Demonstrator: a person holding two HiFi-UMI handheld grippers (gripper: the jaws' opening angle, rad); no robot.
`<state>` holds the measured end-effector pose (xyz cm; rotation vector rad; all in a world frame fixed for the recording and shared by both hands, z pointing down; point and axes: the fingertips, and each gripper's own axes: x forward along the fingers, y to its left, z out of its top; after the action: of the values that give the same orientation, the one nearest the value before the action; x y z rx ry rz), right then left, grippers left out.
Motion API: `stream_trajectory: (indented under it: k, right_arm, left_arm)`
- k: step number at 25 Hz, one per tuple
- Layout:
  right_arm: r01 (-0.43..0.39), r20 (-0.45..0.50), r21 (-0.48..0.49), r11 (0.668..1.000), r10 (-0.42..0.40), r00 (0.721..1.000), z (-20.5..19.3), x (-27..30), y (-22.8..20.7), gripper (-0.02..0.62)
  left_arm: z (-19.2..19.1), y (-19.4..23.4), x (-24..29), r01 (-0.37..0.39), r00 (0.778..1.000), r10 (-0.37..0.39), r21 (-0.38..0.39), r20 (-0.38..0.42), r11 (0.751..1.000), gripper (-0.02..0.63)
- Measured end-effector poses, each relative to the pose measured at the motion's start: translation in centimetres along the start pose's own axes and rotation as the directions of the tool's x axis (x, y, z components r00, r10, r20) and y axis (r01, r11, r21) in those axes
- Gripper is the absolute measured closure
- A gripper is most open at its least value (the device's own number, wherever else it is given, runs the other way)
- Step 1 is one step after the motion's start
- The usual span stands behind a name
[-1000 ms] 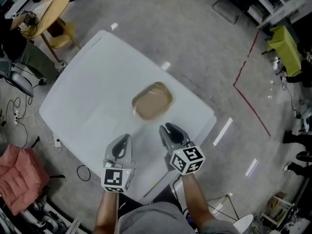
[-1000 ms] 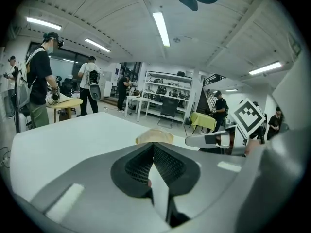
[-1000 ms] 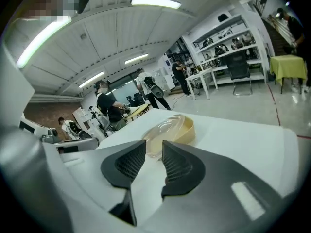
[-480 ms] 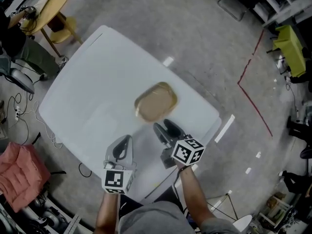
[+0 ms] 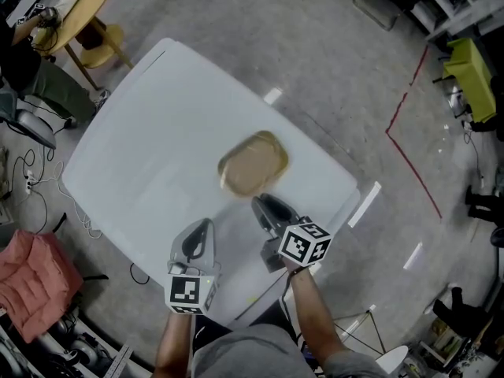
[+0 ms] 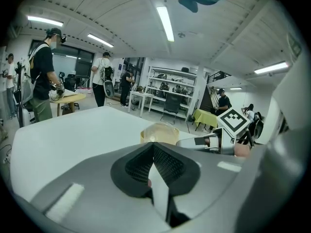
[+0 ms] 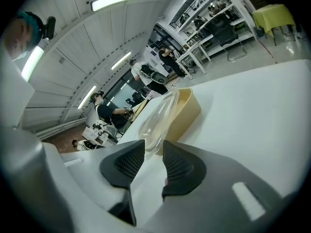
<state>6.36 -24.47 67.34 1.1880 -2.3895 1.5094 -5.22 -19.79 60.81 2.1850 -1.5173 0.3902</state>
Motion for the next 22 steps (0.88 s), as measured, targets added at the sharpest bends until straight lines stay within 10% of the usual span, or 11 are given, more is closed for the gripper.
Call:
stream_trajectory:
  k: [22]
  right_arm:
    - [-0.014,0.117,0.065,0.998,0.007,0.993,1.2,-2.1,2.3,0.561]
  left_arm:
    - [1.0,0.2,-3.9,-0.014,0.999,0.013,0.015,0.05,1.0,0.594]
